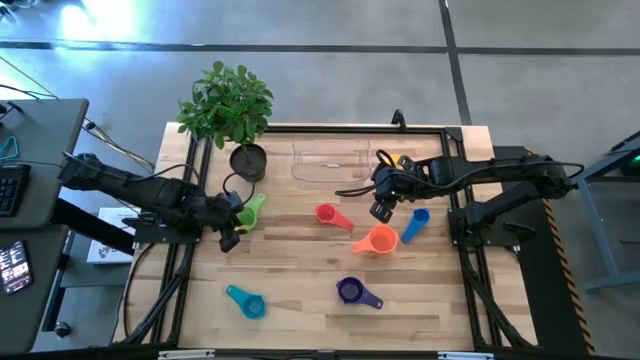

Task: Nest measuring cups in basket
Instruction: Stack the green measuring cup on top of the orange measuring cup

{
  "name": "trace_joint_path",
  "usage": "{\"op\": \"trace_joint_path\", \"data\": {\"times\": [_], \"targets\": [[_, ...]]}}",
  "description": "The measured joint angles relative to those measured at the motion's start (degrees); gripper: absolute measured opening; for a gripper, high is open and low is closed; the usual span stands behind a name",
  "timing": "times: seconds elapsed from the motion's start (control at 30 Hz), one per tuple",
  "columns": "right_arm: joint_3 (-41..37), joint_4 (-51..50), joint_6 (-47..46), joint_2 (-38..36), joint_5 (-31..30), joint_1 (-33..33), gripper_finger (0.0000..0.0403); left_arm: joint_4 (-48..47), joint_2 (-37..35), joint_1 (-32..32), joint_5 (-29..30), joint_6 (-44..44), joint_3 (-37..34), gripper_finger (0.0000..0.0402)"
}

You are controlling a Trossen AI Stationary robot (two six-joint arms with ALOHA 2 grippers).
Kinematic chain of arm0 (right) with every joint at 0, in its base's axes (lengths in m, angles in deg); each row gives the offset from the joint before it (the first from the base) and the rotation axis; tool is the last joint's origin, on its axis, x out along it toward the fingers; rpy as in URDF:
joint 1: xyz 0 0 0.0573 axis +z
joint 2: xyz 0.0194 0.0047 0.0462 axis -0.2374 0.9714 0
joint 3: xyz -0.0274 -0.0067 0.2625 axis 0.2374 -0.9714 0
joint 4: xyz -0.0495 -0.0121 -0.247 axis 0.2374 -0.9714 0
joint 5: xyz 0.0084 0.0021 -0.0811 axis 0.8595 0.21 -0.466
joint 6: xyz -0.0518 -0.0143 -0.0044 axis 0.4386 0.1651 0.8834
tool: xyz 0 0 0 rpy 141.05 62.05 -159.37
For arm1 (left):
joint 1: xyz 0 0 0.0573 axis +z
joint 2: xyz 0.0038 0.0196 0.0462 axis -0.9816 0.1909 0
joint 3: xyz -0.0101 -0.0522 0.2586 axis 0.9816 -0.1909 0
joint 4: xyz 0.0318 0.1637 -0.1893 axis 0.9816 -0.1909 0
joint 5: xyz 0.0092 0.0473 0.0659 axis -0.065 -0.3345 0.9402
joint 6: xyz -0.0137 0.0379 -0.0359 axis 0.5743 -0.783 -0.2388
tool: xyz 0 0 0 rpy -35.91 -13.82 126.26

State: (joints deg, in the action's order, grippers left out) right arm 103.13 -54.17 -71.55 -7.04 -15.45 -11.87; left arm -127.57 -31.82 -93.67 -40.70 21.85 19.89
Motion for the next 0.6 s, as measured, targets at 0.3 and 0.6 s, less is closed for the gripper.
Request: {"op": "trace_joint_path", "data": {"times": [0.3, 0.6], "targets": [[0.0, 0.0, 0.0, 0.0, 0.0, -0.02, 0.0138, -3.18, 2.76, 0.0, 1.71, -0.46, -0.02, 0.0058], [0.0, 0.04, 0.0, 0.0, -0.19, 0.01, 0.0138, -4.65, 4.83, 0.0, 1.76, -1.99, -0.61, 0.0083]]}}
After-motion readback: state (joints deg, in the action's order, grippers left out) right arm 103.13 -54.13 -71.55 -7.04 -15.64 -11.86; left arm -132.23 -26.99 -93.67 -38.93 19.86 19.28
